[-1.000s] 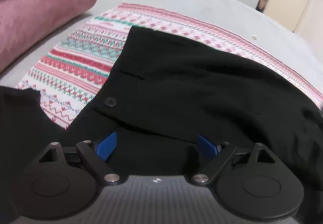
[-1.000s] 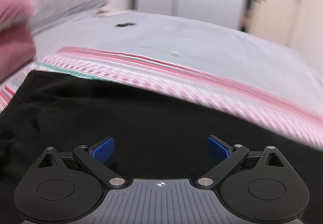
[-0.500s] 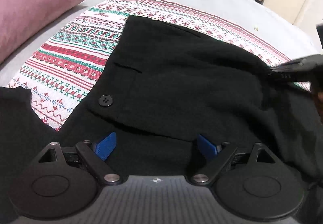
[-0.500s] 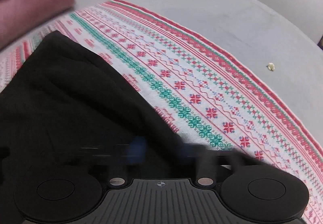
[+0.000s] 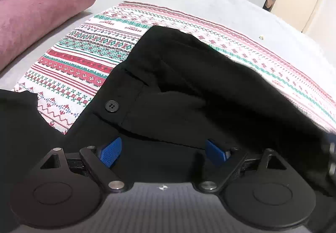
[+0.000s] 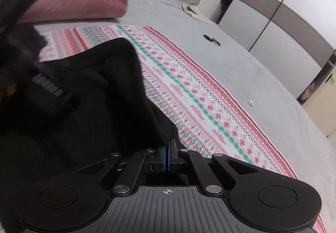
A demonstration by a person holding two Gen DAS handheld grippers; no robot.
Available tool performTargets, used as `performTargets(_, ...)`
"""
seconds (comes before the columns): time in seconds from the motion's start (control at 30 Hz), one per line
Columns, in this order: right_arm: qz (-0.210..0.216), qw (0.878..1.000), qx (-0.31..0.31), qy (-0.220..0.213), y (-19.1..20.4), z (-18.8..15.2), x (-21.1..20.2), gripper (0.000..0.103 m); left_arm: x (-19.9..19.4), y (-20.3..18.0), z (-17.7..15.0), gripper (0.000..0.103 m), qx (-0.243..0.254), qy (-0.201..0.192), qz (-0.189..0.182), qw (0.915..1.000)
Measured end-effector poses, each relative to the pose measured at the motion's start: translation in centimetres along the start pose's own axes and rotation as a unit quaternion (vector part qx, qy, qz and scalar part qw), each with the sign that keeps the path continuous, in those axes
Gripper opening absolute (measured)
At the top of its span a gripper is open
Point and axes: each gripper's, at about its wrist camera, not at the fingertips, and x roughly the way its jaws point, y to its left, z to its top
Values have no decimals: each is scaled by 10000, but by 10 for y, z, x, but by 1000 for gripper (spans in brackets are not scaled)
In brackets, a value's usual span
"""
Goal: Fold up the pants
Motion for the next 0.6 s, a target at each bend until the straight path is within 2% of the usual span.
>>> performTargets(0.13, -344, 9994, -78, -52, 32, -12, -17, 1, -14, 15, 2, 103, -291, -9, -438, 9986)
performTargets(0.2, -513, 9984, -231, -56, 52, -20, -25, 1, -24, 29, 5, 103, -631, -24, -802, 9948)
performTargets(0.27, -639, 9973, -366, -35, 74, -29, -34, 1, -32, 42, 7, 103, -838, -43, -978, 9917)
performTargets(0.37, -578, 9976, -364, 122, 98, -43, -41, 1, -39, 44, 10, 103, -844, -259, -876, 9922)
performTargets(0.5, -488, 9969, -430, 450, 120, -62, -36, 7, -39, 27, 12, 103, -713, -399, -1180, 9896)
performTargets(0.57, -578, 9960, -552, 404, 124, -66, -38, 8, -37, 10, 11, 103, -422, -547, -1068, 9919)
performTargets(0.6, -598, 9957, -582, 403, 123, -67, -40, 14, -36, -1, 10, 103, -242, -645, -910, 9935)
